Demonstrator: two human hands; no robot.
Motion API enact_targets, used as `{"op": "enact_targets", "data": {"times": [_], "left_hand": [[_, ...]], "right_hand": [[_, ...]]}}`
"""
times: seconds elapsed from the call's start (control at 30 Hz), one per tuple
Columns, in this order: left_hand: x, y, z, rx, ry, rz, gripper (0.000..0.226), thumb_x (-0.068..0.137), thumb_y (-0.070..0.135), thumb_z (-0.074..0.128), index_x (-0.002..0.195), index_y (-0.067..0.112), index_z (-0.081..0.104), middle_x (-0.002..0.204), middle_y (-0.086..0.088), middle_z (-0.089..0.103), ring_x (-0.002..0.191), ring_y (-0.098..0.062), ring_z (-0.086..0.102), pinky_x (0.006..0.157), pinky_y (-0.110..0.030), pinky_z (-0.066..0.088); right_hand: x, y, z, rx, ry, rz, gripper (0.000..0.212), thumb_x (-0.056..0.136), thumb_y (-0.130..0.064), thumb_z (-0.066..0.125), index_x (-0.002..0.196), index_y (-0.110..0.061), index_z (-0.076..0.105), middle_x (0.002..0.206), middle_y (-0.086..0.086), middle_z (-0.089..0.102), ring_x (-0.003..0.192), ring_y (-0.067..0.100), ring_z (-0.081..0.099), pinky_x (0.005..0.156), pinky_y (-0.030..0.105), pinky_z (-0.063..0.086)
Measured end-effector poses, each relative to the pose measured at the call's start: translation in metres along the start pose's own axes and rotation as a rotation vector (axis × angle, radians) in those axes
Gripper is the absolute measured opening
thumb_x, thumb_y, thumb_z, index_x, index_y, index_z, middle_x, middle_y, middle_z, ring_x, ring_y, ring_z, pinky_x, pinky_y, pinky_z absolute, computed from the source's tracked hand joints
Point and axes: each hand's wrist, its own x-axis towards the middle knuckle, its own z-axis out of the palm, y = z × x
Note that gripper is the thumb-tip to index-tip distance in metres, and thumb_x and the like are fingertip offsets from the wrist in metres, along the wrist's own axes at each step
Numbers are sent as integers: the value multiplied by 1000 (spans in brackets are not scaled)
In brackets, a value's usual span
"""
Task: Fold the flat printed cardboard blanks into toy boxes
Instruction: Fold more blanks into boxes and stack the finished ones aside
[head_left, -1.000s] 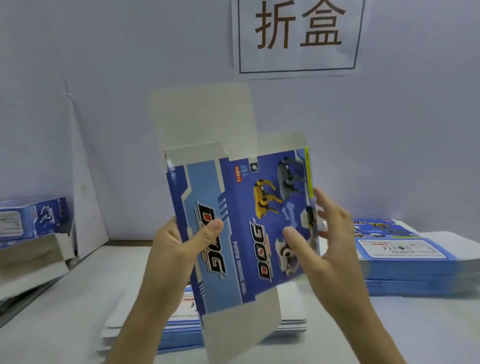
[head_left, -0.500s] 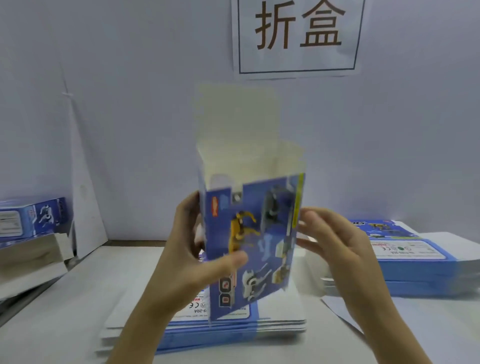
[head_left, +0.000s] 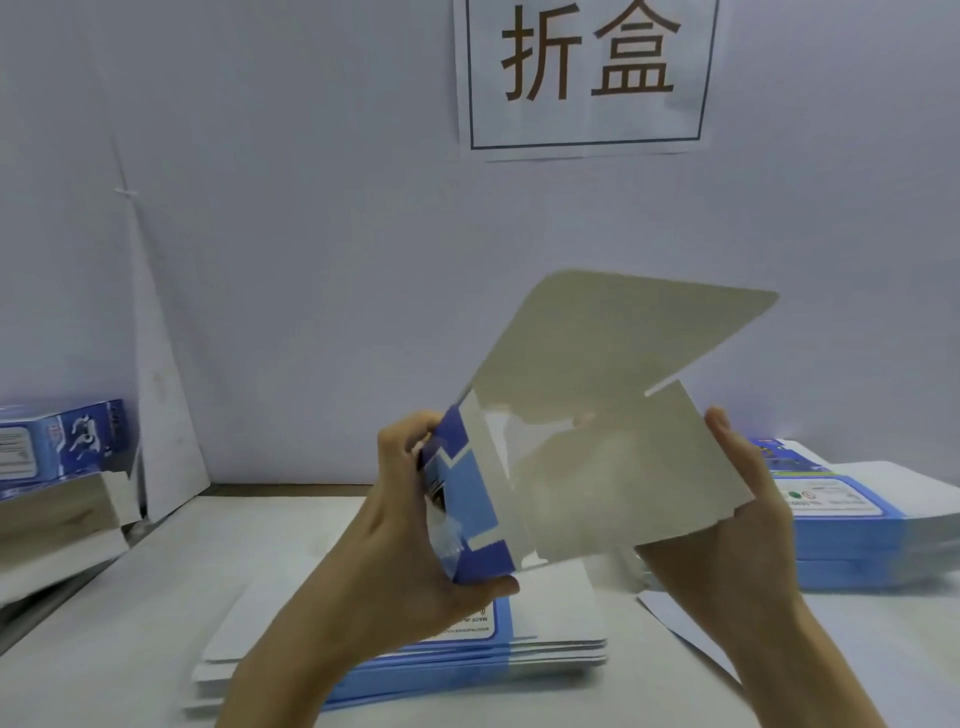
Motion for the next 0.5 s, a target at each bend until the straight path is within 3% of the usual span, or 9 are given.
{"op": "enact_targets", "data": {"times": [0.03,0.07,0.1,0.13,0.17,0.2,0.27,0.4,0.5], "left_hand": [[0,-2,1,-1,-17,21,58,76,13,76,114,23,33,111,28,55,97,7,52,102,-8,29],[1,-3,0,4,-13,26,58,74,10,77,112,21,34,109,23,57,97,6,54,102,-13,34],[2,2,-2,-39,8,35,49,72,3,78,102,13,40,99,10,61,92,-1,59,89,-33,46],[4,1,-4,-46,0,69,50,65,4,81,95,7,42,94,4,61,88,-2,63,84,-42,49],[-2,2,-7,-7,-45,153,62,56,16,83,100,9,40,100,3,60,92,2,63,73,-38,54],[-2,4,-8,71,-84,260,80,53,27,83,113,19,31,110,5,56,99,6,60,68,-20,56],[-12,1,-11,139,-109,357,88,56,35,81,119,40,19,120,9,50,106,7,55,70,0,44],[-12,2,-8,149,-80,457,97,59,24,91,122,42,19,120,12,50,97,3,57,72,1,41],[-11,3,-4,151,-111,478,102,55,16,90,123,41,18,119,29,44,93,8,55,70,2,41]], "right_hand": [[-1,0,1,-18,-3,6,34,69,-48,71,86,-19,78,89,1,74,83,14,71,69,20,55],[-2,-1,4,-39,-11,12,27,72,-46,67,79,-22,78,81,-2,74,76,9,70,64,17,54],[-3,-3,6,-66,-24,17,26,76,-43,58,69,-26,77,69,-7,71,64,4,67,57,13,51],[-5,-4,8,-99,-17,26,34,79,-39,48,59,-29,74,59,-11,66,54,0,63,49,10,47],[-6,-5,9,-131,-3,35,41,81,-36,42,53,-30,71,53,-12,63,47,-1,59,44,10,44],[-8,-6,9,-153,5,37,43,82,-35,41,51,-30,70,51,-13,61,45,-1,57,42,10,43],[-8,-6,8,-183,-15,33,41,86,-33,44,57,-29,73,56,-11,64,48,0,60,43,11,44],[-7,-9,4,-271,5,84,27,74,-39,56,72,-24,79,73,-2,73,61,8,68,49,17,50],[-6,-11,-3,-557,74,157,16,75,-29,69,85,-22,78,81,1,74,67,12,68,57,24,53]]}}
